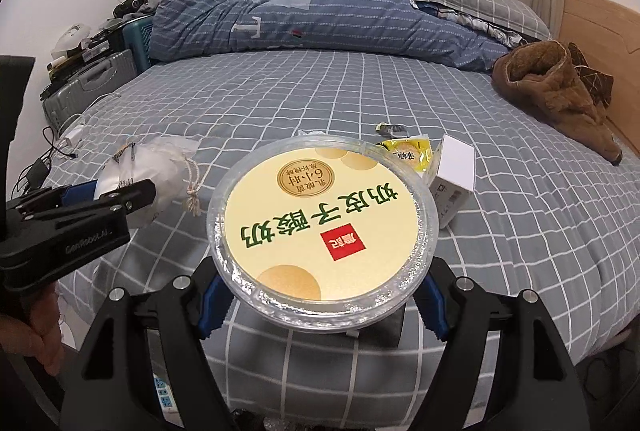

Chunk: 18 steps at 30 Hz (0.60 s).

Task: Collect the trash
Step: 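Lift the mesh bag and yogurt cup and carry both over the bin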

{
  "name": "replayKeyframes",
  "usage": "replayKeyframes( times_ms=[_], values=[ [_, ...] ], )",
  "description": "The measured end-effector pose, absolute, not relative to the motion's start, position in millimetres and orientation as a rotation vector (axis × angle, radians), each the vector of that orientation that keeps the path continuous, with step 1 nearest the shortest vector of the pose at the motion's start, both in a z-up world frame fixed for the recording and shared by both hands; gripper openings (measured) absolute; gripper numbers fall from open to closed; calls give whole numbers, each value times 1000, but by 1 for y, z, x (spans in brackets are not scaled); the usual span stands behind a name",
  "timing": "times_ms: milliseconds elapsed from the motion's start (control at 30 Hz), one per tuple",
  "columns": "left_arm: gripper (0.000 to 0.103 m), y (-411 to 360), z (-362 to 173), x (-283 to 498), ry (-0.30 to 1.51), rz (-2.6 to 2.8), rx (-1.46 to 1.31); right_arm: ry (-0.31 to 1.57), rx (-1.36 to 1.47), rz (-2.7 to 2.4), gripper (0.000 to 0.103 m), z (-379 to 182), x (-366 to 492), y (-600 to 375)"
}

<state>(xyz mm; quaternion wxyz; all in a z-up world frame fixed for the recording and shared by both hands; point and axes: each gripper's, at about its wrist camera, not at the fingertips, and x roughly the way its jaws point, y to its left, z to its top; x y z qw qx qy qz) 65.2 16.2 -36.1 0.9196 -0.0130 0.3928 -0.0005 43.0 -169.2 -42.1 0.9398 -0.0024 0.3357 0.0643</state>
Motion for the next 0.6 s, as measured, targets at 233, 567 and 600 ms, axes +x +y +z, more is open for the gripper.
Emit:
replayKeyframes(
  times_ms=[233, 567, 600],
  values=[
    [57, 16, -36, 29, 810, -6, -35, 685, 6, 134, 72, -39, 18, -171],
    [57, 8, -32, -30, 812, -23, -62, 689, 20, 142, 72, -37, -30, -180],
    [57, 8, -32, -35, 813, -25, -64, 692, 24, 141, 72, -38, -35, -182]
  ],
)
